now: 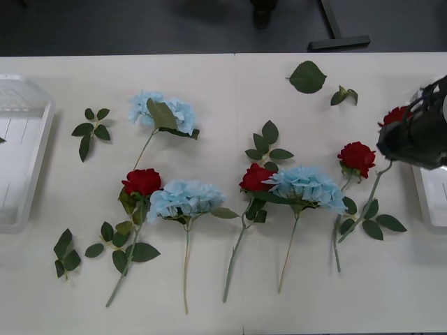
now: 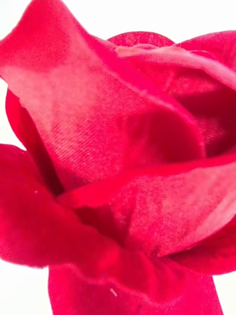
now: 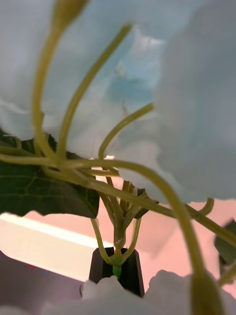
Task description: Place the red flowers into the right box and the blue flowers into the left box. If a person shows an open palm, hand one flower to the person first, then continue sorting.
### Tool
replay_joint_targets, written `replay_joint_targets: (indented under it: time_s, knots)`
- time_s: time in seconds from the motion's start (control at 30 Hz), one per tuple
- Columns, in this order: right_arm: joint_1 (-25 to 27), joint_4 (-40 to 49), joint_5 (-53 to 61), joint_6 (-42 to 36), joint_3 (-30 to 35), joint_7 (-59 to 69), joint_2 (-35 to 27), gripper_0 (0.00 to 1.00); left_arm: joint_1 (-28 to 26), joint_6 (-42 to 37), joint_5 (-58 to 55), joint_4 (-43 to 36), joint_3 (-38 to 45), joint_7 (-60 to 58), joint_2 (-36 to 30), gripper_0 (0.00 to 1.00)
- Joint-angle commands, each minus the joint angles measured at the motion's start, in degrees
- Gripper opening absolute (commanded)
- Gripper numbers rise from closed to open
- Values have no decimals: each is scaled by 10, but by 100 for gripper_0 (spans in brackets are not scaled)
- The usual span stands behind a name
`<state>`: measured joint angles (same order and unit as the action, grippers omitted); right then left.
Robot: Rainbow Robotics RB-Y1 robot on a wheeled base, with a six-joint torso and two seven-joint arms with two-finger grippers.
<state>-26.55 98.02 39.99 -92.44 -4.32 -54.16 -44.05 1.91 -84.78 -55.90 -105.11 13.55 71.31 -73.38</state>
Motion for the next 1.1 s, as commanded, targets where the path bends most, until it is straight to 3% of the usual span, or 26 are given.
replay_joint_targets:
  time_s: [0.03,0.2,0.3,0.5,0.53,0.6,0.67,0.77,0.8,1.1]
  knots:
    - [-138,-90,-61,-8,-52,-144,-51,0,77,70,-7,114,0,177,-30,0]
    - [-272,-314,-84,46,-133,-260,-55,0,140,171,12,239,-66,255,-30,0]
    - [-320,-431,-89,112,-194,-308,-55,0,171,213,23,280,-108,271,-26,0]
    - [-343,-546,-90,243,-302,-342,-65,0,204,248,69,328,-141,270,4,2]
    - [-343,-551,-91,251,-306,-340,-65,0,205,250,73,330,-141,270,6,9]
    - [-343,-582,-103,283,-311,-342,-64,0,207,261,91,331,-147,270,13,45]
    - [-342,-608,-103,302,-312,-343,-61,0,207,270,100,333,-157,270,13,69]
    - [-339,-646,-102,324,-313,-346,-55,0,207,277,97,338,-161,270,13,95]
    - [-339,-660,-102,332,-313,-346,-53,0,207,277,97,341,-161,270,13,100]
    - [-323,-700,-101,367,-314,-351,-55,0,207,223,-6,306,-146,251,13,100]
